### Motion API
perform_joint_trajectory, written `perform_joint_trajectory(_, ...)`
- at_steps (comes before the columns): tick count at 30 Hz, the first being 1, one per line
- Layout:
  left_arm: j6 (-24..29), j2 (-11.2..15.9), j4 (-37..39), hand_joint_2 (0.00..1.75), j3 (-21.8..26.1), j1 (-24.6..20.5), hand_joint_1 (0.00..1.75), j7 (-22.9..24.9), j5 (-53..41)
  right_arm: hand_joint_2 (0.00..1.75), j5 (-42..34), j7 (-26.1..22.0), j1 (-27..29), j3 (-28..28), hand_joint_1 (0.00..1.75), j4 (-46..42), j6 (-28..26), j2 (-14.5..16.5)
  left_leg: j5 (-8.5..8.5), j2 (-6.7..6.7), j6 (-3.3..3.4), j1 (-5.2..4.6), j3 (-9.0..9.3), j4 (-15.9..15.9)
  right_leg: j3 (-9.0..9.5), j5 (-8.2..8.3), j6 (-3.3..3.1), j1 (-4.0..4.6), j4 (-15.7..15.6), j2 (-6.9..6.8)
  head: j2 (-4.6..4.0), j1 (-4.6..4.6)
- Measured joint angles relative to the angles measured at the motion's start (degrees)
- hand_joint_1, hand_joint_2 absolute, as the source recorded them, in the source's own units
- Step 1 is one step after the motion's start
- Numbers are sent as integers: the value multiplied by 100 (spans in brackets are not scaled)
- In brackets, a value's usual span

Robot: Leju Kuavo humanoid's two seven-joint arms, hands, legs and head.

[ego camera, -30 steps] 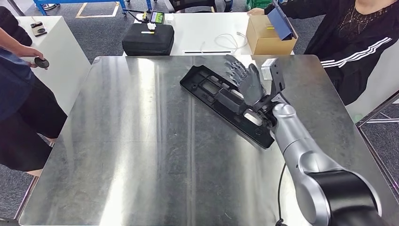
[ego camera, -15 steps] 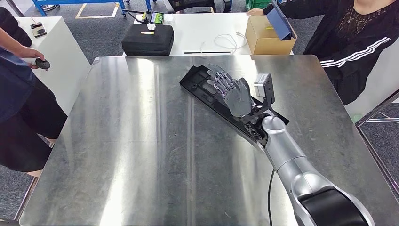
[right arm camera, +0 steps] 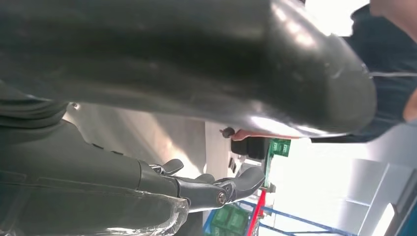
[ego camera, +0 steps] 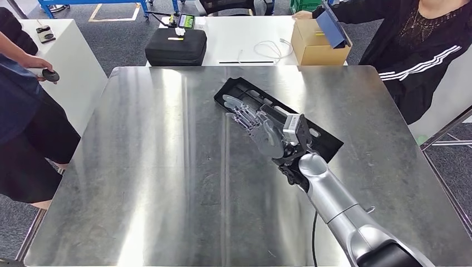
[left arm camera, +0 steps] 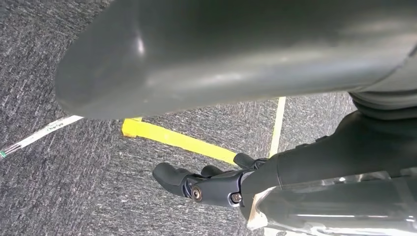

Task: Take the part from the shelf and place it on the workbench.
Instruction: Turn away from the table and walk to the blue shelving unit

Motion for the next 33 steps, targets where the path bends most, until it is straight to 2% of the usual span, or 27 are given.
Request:
perform_joint_trajectory(3, -35, -5, 4, 0, 4, 2, 0, 0, -21, 0, 37, -3, 3, 130, 0, -24, -74, -23, 90, 14, 74, 28, 41, -73, -1, 9, 70, 12, -12, -5, 0, 2)
perform_joint_trajectory(4, -46, -8, 7, 0, 4, 2, 0, 1, -28, 0, 40, -4, 1, 158, 0, -24, -87, -33, 138, 27, 102, 52, 60, -121, -45, -60, 82, 22, 81, -13, 0, 11)
perform_joint_trajectory(5, -56, -11, 11, 0, 4, 2, 0, 1, -34, 0, 39, -9, 0, 180, 0, -23, -98, -44, 176, 41, 120, 77, 73, -166, -135, -185, 78, 31, 289, -21, 0, 21)
perform_joint_trajectory(7, -66, -12, 23, 0, 4, 6, 0, 1, -41, 0, 26, -32, 10, 234, 0, -13, -111, -57, 198, 58, 135, 84, 65, -182, -415, -508, 56, 18, 996, -31, 0, 36)
perform_joint_trajectory(8, -67, -12, 30, 0, 4, 10, 0, 1, -43, 0, 14, -54, 29, 267, 0, -4, -115, -60, 200, 62, 131, 87, 60, -181, -536, -610, 68, 5, 1319, -33, 0, 36)
perform_joint_trajectory(9, -67, -13, 37, 0, 4, 14, 0, 2, -45, 0, -1, -78, 52, 302, 0, 6, -117, -62, 201, 64, 126, 93, 58, -179, -585, -637, 101, -13, 1485, -36, 0, 36)
perform_joint_trajectory(10, -67, -14, 43, 0, 5, 18, 0, 4, -46, 0, -19, -105, 71, 337, 0, 12, -116, -64, 202, 65, 115, 105, 56, -174, -528, -578, 157, -33, 1426, -41, 0, 36)
perform_joint_trajectory(11, -66, -16, 47, 0, 5, 21, 0, 5, -47, 0, -38, -131, 85, 370, 0, 14, -116, -66, 198, 64, 93, 122, 56, -164, -367, -454, 225, -57, 1155, -52, 0, 36)
perform_joint_trajectory(12, -62, -16, 51, 0, 6, 23, 0, 8, -47, 0, -61, -156, 91, 404, 0, 11, -119, -66, 186, 63, 61, 133, 52, -144, -151, -326, 294, -84, 756, -72, 0, 40)
perform_joint_trajectory(13, -56, -15, 55, 0, 7, 21, 0, 9, -48, 0, -87, -177, 97, 442, 0, 1, -134, -64, 172, 59, 17, 137, 29, -116, 60, -230, 330, -86, 403, -70, 0, 48)
perform_joint_trajectory(14, -47, -12, 58, 0, 7, 21, 0, 11, -50, 0, -117, -196, 110, 481, 0, -21, -160, -62, 161, 54, -25, 130, 13, -86, 202, -178, 336, -82, 156, -64, 0, 53)
perform_joint_trajectory(15, -33, -10, 62, 0, 9, 21, 0, 14, -52, 0, -146, -208, 127, 519, 0, -46, -193, -61, 157, 45, -61, 118, -7, -60, 268, -177, 312, -77, 40, -52, 0, 56)
perform_joint_trajectory(16, -18, -10, 66, 0, 11, 22, 0, 17, -54, 0, -172, -214, 146, 557, 0, -75, -231, -61, 165, 37, -91, 116, -26, -46, 273, -186, 268, -60, 40, -29, 0, 50)
perform_joint_trajectory(18, 16, -10, 72, 0, 16, 27, 0, 22, -56, 0, -212, -217, 171, 623, 0, -133, -291, -62, 143, 31, -137, 145, -53, -14, 234, -173, 173, -79, 37, -28, 0, 31)
perform_joint_trajectory(19, 28, -8, 73, 0, 19, 29, 0, 23, -58, 0, -231, -218, 174, 650, 0, -157, -316, -60, 50, 33, -156, 164, -96, 74, 214, -153, 117, -82, 35, -30, 0, 23)
perform_joint_trajectory(20, 37, -8, 75, 0, 20, 29, 0, 23, -62, 0, -249, -218, 174, 675, 0, -176, -339, -57, -120, 34, -170, 177, -182, 277, 192, -129, 52, -83, 28, -33, 0, 15)
perform_joint_trajectory(22, 44, -8, 78, 0, 21, 29, 0, 23, -71, 0, -278, -219, 178, 717, 0, -191, -370, -52, -578, 34, -183, 180, -470, 988, 124, -81, -61, -51, 28, -42, 0, 1)
perform_joint_trajectory(23, 46, -10, 79, 0, 21, 29, 0, 23, -75, 0, -283, -219, 184, 734, 0, -192, -384, -52, -747, 33, -185, 179, -606, 1344, 84, -54, -104, -28, 29, -46, 0, -6)
perform_joint_trajectory(24, 49, -10, 79, 0, 22, 29, 0, 24, -78, 0, -286, -219, 189, 747, 0, -192, -392, -52, -817, 33, -181, 180, -673, 1561, 44, -26, -131, -6, 30, -49, 0, -7)
perform_joint_trajectory(25, 54, -10, 79, 0, 22, 29, 0, 27, -80, 0, -287, -219, 192, 759, 0, -192, -400, -53, -780, 34, -170, 180, -639, 1582, 8, 3, -146, 12, 31, -50, 0, -8)
perform_joint_trajectory(26, 58, -10, 79, 0, 23, 27, 0, 31, -81, 0, -287, -219, 193, 770, 0, -193, -407, -53, -651, 33, -150, 179, -489, 1386, -24, 34, -146, 24, 31, -48, 0, -8)
perform_joint_trajectory(28, 75, -10, 79, 0, 23, 13, 0, 41, -83, 0, -288, -220, 185, 789, 0, -198, -418, -54, -371, 32, -96, 171, 20, 633, -72, 99, -112, 46, 35, -43, 0, -9)
perform_joint_trajectory(29, 86, -10, 79, 0, 23, 1, 0, 45, -83, 0, -289, -221, 177, 795, 0, -203, -423, -55, -283, 28, -80, 161, 227, 305, -91, 135, -78, 59, 36, -42, 0, -4)
perform_joint_trajectory(30, 97, -12, 79, 0, 23, -9, 0, 48, -86, 0, -289, -222, 170, 800, 0, -208, -427, -57, -251, 25, -71, 143, 344, 98, -106, 171, -35, 70, 36, -43, 0, -2)
perform_joint_trajectory(31, 108, -15, 79, 0, 24, -14, 0, 54, -89, 0, -289, -223, 165, 805, 0, -213, -430, -58, -240, 21, -64, 117, 373, 15, -119, 211, 11, 71, 30, -45, 0, 3)
perform_joint_trajectory(33, 122, -24, 81, 0, 27, -10, 0, 70, -92, 0, -289, -223, 167, 822, 0, -214, -436, -69, -149, 28, -16, 88, 291, -14, -154, 271, 102, 55, 18, -50, 0, 8)
